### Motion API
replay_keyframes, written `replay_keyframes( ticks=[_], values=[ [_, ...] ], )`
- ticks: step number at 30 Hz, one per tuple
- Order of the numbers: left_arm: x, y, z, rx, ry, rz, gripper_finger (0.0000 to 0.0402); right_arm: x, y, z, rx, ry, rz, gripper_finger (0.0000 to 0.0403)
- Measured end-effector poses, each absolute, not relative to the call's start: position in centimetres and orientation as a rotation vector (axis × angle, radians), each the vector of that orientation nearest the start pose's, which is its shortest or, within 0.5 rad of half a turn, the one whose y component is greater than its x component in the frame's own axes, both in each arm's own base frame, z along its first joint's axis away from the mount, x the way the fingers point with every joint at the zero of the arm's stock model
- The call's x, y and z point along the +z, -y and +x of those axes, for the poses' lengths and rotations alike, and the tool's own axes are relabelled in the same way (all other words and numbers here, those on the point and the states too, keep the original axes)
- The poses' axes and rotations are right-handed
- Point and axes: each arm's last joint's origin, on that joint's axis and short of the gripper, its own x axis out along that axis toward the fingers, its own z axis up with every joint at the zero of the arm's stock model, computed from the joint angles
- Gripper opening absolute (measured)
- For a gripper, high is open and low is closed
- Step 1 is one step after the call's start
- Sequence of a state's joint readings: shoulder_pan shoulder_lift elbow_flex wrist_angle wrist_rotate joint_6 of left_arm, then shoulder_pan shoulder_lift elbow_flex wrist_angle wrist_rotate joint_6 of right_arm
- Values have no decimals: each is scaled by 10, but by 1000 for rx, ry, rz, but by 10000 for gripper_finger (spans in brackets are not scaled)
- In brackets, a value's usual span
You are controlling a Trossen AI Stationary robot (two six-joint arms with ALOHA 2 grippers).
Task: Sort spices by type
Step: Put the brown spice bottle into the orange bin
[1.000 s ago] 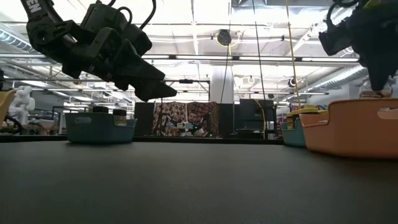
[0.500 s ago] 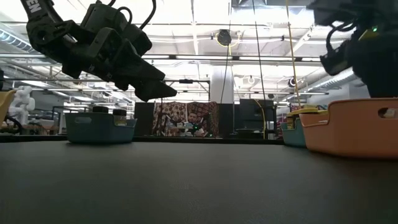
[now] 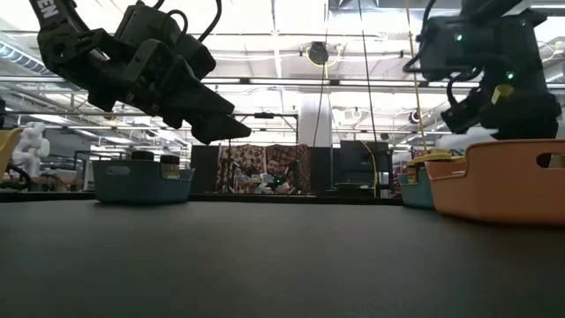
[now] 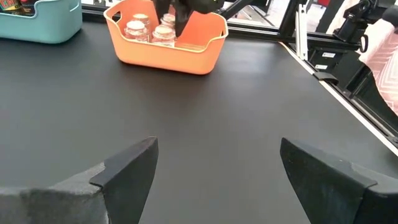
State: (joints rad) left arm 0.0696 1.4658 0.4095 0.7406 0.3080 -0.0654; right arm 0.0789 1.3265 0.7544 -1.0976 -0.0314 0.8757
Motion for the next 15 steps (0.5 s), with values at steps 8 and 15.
replay_keyframes(
  ticks=[8,15],
  values=[
    [153,-9,256,-224,-319,-123,341,173,-15,191,-597,-1623,599,202],
    [153,-9,256,-226,-318,-105,341,175,-16,193,-567,-1611,612,249]
  ],
)
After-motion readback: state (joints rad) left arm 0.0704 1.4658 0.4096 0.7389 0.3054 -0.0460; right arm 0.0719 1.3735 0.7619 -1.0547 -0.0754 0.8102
